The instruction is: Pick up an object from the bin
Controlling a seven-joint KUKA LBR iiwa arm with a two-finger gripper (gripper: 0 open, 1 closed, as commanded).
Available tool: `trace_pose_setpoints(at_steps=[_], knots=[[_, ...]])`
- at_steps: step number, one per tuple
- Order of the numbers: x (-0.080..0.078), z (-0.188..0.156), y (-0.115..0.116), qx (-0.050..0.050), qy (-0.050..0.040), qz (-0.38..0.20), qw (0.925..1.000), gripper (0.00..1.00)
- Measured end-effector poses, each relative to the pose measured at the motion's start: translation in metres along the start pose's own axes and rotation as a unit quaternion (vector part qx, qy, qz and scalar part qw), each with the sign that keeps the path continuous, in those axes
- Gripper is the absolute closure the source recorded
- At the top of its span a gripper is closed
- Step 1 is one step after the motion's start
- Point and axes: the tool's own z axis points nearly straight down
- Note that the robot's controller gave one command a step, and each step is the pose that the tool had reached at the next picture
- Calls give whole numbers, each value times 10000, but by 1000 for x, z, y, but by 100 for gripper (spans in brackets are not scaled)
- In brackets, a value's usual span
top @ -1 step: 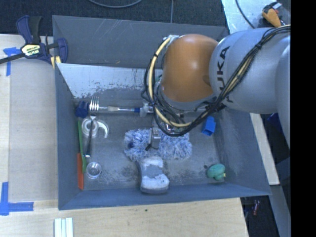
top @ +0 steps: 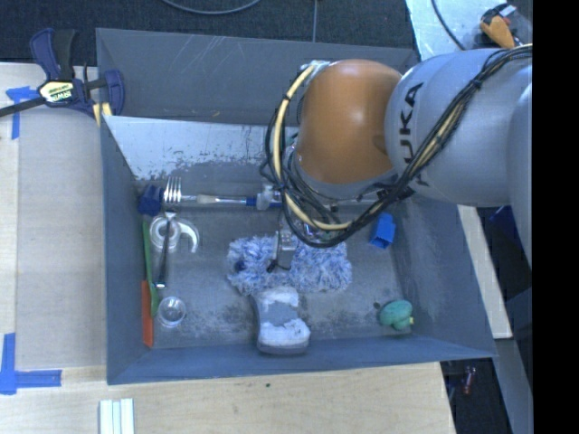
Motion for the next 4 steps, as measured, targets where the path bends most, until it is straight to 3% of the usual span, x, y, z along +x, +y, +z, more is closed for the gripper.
trace_pose_setpoints(at_steps=[1, 2, 3, 4], knots=[[-12, 97, -65, 1, -8, -93, 10000, 0], [-1, 97, -58, -16, -91, -247, 9997, 0], [-12, 96, -64, -7, -50, -120, 9999, 0], [-4, 95, -59, -17, -112, -224, 9997, 0]])
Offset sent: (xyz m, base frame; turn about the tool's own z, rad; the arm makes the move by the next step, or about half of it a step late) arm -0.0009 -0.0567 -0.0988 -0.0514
